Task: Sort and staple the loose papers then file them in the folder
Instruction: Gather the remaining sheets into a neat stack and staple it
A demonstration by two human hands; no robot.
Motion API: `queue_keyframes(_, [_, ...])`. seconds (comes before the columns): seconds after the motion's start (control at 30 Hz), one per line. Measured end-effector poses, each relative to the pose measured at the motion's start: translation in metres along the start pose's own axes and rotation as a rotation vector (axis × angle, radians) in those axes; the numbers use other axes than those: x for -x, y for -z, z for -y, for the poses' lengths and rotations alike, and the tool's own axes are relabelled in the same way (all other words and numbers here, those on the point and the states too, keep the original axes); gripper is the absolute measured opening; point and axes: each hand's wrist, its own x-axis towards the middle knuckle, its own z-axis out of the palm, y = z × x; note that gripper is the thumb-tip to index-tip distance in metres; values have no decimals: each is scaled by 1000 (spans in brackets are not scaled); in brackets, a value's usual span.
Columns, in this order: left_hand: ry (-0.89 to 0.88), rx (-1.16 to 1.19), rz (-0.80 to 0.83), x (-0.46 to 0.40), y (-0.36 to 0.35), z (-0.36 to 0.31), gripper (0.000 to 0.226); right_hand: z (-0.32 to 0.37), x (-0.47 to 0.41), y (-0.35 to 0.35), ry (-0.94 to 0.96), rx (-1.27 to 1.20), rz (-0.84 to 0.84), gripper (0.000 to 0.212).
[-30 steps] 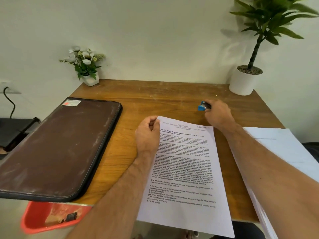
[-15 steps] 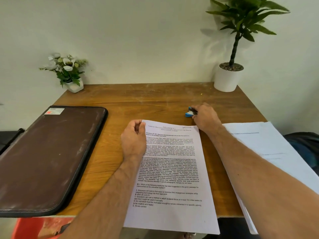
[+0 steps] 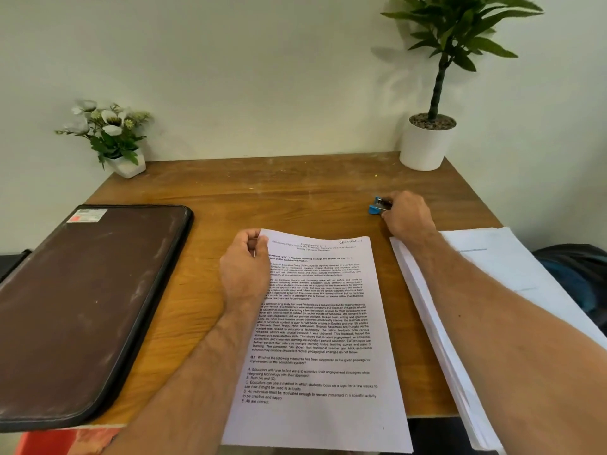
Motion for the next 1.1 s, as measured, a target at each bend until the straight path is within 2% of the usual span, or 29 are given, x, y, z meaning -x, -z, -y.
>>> queue_keyframes(0.13, [26, -9, 9, 0, -4, 0, 12, 3, 7, -2, 67, -18, -75, 49])
queue_keyframes(0.27, [45, 16, 26, 2, -7, -3, 11, 16, 30, -6, 176, -75, -153, 47])
queue_keyframes(0.43, [60, 79, 31, 3, -7, -7, 14, 40, 58, -18, 104, -227, -51, 54])
queue_keyframes(0.53, [53, 162, 46, 3, 1, -9, 17, 49, 75, -22, 40, -290, 50, 72])
queue_keyframes(0.6, [63, 191, 46, 1, 9, -8, 16, 52, 88, -18, 10, -379, 49, 83])
queue_keyframes(0.7, [128, 261, 5, -6, 27, -15, 11, 50, 102, -7, -17, -499, 5, 93])
queue_keyframes(0.77, [192, 336, -24, -14, 42, -23, 11, 48, 110, 4, -81, -558, 111, 95])
queue_keyframes(0.8, [213, 365, -30, -18, 48, -29, 8, 44, 111, 7, -96, -616, 199, 90])
queue_keyframes(0.9, [296, 473, -26, -24, 64, -58, 13, 35, 123, 29, -33, -859, 496, 45])
queue_keyframes(0.93, [325, 506, -20, -27, 67, -70, 18, 31, 126, 38, -9, -937, 551, 36])
queue_keyframes(1.0, [358, 540, 17, -30, 70, -98, 21, 26, 135, 59, 31, -1022, 585, 31])
queue_keyframes(1.1, [401, 601, 162, -22, 65, -133, 1, 15, 144, 89, 24, -975, 431, 20])
